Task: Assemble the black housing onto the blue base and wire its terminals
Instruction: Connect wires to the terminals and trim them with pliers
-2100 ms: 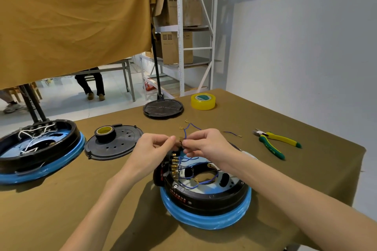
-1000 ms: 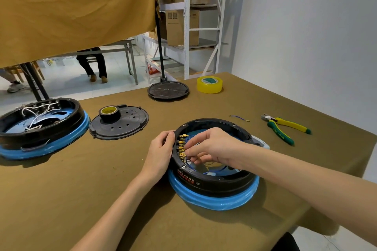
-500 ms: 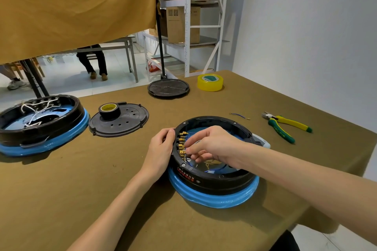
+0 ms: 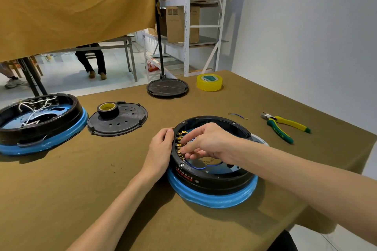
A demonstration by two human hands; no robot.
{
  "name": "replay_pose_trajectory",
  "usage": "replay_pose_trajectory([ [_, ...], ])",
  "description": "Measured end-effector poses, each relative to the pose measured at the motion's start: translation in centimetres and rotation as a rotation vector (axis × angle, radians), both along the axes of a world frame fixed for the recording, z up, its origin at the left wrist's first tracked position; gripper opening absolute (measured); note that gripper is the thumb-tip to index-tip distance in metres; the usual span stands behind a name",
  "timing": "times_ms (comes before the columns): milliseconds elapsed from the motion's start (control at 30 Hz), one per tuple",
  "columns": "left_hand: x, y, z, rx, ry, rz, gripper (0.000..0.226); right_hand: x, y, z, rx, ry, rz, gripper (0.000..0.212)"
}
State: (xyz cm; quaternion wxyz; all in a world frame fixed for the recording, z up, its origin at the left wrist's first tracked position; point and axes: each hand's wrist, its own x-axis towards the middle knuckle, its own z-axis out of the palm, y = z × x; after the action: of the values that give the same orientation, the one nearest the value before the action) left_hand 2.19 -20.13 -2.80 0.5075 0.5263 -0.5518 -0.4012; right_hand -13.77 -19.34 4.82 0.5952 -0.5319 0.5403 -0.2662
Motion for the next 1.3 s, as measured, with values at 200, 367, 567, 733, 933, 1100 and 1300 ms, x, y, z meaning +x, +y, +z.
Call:
replay_pose_trajectory([
  [200,0.1,0.0,0.1,0.009,-0.007,0.007,0.034,-0.1,0.2,0.1,-0.013,0.014,0.018,0.024],
  [367,0.1,0.1,0.2,0.031,0.018,-0.007,0.031,-0.7,0.5,-0.2,-0.181,0.122,0.104,0.022],
  [567,-0.1,0.0,0.5,0.133,0.156,0.013,0.019,-2.9,-0.9,-0.1,-0.761,0.538,0.063,0.008],
  [733,-0.4,-0.2,0.4,0.139,0.128,0.039,0.022,-7.7,-4.9,-1.9,-0.95,0.639,-0.207,0.008],
  [933,-0.9,-0.1,0.2,0.099,0.168,0.074,0.016,-17.5,-10.7,-4.2,-0.323,1.263,-0.436,0.078],
  [1100,-1.1,-0.7,0.2,0.07,0.168,0.107,0.012,-20.7,-11.3,-5.9,-0.157,1.358,-0.368,0.091],
  [1300,-1.1,-1.0,0.1,0.051,0.151,0.115,0.011,-20.5,-9.8,-6.5,-0.33,1.525,-0.357,0.063],
])
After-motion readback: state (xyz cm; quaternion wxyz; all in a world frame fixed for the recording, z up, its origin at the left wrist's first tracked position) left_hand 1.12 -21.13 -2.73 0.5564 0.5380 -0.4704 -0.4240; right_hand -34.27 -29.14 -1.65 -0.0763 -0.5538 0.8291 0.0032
